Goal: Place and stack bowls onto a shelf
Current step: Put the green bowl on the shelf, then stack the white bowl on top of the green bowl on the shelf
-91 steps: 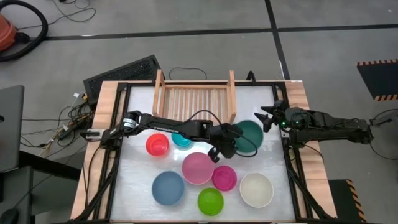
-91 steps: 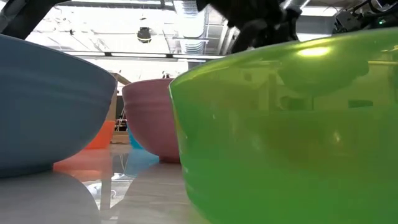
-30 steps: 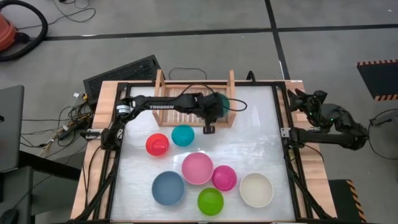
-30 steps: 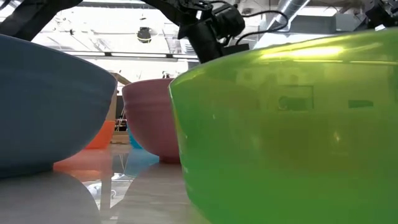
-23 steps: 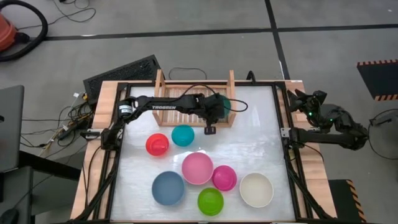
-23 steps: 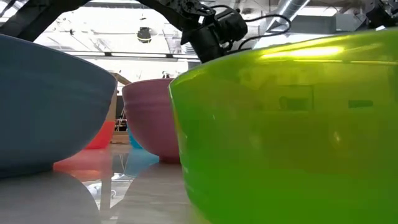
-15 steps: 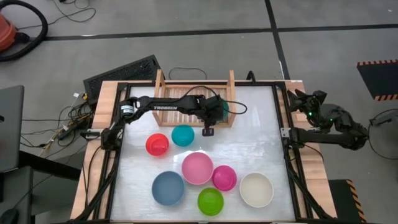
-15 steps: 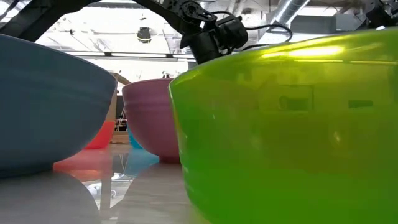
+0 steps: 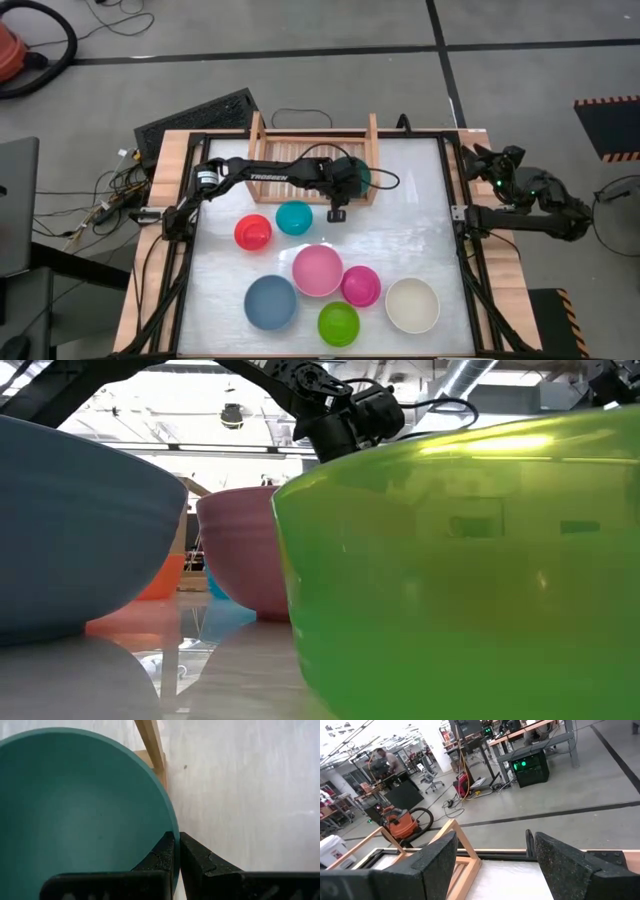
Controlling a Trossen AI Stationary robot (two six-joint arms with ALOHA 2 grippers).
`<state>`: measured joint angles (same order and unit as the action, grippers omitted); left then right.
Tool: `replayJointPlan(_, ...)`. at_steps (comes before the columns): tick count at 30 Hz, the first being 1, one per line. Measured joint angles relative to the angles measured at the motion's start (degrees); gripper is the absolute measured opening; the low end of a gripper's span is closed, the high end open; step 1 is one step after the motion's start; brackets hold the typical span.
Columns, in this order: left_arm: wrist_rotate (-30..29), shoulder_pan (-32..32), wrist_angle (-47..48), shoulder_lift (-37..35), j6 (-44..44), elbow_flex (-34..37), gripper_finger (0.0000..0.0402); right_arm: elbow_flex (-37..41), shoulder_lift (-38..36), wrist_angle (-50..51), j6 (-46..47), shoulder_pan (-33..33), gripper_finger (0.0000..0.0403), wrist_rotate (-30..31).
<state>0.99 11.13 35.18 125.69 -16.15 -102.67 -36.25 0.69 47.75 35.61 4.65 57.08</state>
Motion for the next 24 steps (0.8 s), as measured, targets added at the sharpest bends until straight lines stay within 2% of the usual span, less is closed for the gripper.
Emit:
replayJointPlan(4,0.0,0.1,0.1,0.2,0.3,0.0,0.0029,0.0,0.0,0.0,0.0,0.0,0.0292,-0.1)
replayJointPlan(9,-0.2,0.1,0.3,0.3,-0.1,-0.3,0.0092,0.0,0.0,0.0,0.0,0.0,0.0292,-0.1)
replayJointPlan(15,-0.3,0.1,3.4,0.3,0.3,-4.9,0.0164,0.0,0.0,0.0,0.0,0.0,0.0292,-0.1)
replayJointPlan(19,-0.4,0.1,4.3,0.2,0.3,-7.4,0.0192,0.0,0.0,0.0,0.0,0.0,0.0292,-0.1)
replayJointPlan(24,-0.8,0.1,14.8,0.2,-2.0,-14.0,0.0207,0.0,0.0,0.0,0.0,0.0,0.0292,-0.2)
